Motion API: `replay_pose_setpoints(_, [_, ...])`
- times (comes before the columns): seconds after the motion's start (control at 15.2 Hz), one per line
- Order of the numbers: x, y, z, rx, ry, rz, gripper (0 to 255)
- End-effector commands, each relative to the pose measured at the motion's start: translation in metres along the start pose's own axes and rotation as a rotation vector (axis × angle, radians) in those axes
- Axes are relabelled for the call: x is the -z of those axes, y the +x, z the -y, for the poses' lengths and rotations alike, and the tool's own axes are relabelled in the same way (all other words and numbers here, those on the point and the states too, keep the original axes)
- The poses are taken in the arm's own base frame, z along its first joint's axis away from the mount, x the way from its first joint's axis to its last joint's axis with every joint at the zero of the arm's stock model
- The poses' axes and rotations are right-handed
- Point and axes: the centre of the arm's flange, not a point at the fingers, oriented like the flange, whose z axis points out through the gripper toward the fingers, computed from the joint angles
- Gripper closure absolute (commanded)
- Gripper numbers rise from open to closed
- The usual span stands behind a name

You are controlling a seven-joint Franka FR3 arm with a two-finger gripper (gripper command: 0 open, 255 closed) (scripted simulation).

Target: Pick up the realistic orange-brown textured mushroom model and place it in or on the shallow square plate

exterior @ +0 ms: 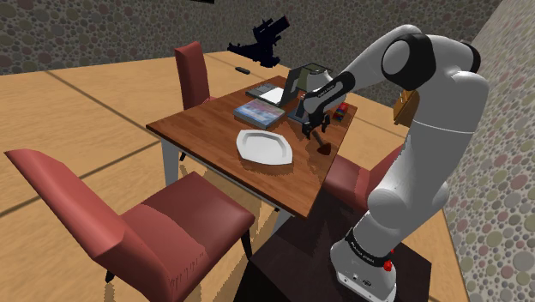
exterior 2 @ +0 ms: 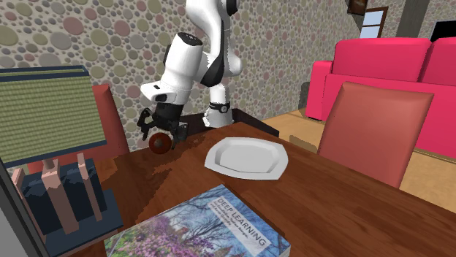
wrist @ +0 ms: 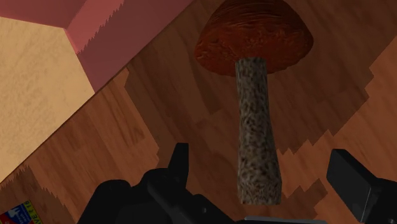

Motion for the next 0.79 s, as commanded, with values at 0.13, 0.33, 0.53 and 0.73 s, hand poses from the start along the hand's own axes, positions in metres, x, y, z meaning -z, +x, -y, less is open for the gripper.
replay_pose_setpoints(0.13, [-0.0005,-0.0001,-0.0001,0.0,0.0,0.0,0])
replay_pose_setpoints(0.33, [-0.0004,0.0,-0.0001,0.0,0.0,0.0,255])
replay_pose_setpoints(0.53, [-0.0004,0.0,-0.0001,0.0,0.0,0.0,255])
replay_pose_setpoints(0.73, [-0.0004,0.0,-0.0001,0.0,0.0,0.0,255])
